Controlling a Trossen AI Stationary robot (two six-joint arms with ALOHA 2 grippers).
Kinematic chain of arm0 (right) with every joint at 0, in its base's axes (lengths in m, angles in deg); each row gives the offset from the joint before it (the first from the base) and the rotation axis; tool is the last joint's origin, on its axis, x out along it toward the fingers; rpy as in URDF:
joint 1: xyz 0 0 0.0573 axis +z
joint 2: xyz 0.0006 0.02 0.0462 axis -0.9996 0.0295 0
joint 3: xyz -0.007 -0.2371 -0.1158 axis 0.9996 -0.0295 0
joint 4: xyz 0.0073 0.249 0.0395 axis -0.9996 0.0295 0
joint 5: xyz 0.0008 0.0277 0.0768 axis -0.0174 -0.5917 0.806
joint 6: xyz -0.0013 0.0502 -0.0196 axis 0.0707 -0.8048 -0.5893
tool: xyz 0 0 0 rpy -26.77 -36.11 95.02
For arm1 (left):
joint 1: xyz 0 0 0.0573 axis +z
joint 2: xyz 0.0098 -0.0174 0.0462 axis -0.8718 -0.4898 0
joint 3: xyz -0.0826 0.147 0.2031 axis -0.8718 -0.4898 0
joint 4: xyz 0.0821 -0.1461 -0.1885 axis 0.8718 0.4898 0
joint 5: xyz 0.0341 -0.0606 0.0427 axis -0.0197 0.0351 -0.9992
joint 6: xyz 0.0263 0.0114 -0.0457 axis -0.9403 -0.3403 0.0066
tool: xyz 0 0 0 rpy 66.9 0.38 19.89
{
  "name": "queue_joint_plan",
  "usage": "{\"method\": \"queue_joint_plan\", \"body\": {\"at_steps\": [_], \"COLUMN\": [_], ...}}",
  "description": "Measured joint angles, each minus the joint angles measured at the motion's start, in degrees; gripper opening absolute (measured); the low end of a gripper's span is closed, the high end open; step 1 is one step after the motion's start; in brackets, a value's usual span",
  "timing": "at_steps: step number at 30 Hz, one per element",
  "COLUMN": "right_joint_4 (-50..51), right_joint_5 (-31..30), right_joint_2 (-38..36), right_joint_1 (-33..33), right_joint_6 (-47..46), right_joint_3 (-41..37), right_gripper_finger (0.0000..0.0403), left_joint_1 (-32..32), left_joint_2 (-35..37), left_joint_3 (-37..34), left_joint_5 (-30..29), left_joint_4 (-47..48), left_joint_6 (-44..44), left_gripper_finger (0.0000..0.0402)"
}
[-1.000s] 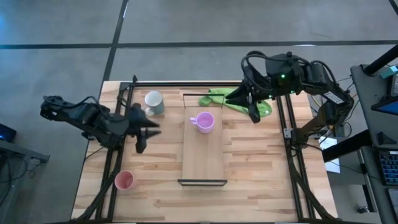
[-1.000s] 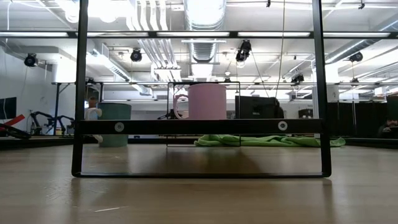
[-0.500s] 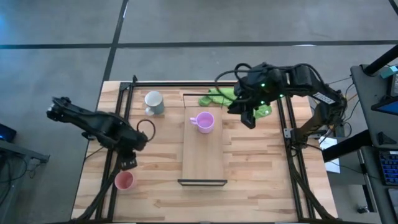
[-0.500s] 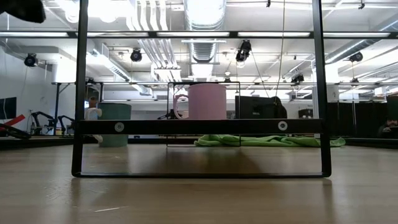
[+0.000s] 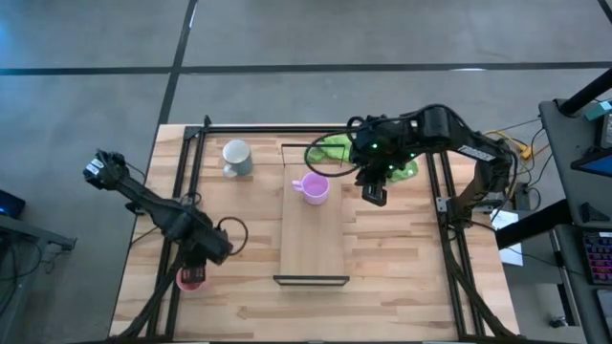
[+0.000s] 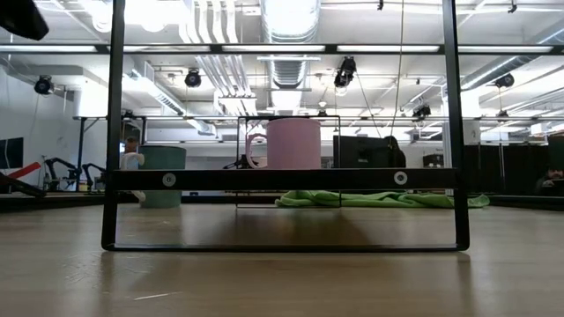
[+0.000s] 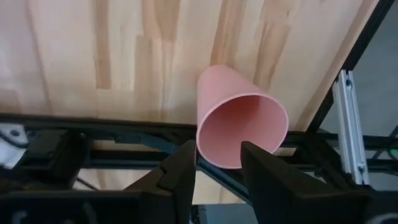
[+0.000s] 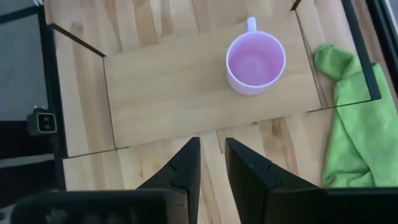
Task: Stack small to large cups/mugs on shelf
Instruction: Put the pink cup on the shelf
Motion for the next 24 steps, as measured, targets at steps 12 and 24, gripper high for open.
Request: {"method": "queue_joint_plan", "body": {"at_steps": [12,24], "right_joint_4": [0.1,0.0], "right_joint_5": [0.0,0.0], "right_joint_2": [0.5,0.4], "right_joint_1": [0.0,0.0], "right_joint_6": [0.4,-0.4], "right_joint_3": [-2.3,-2.3], "right_gripper_finger": [0.0068,0.0068], "left_joint_1": [-4.1,-4.2], "left_joint_2": [1.8,2.0], "left_joint_3": [-10.5,-18.4], "left_joint_5": [-0.2,0.2], "left_joint_4": [-12.5,-17.5], "left_joint_6": [3.0,2.8], "left_gripper_finger": [0.0113,0.0082]}}
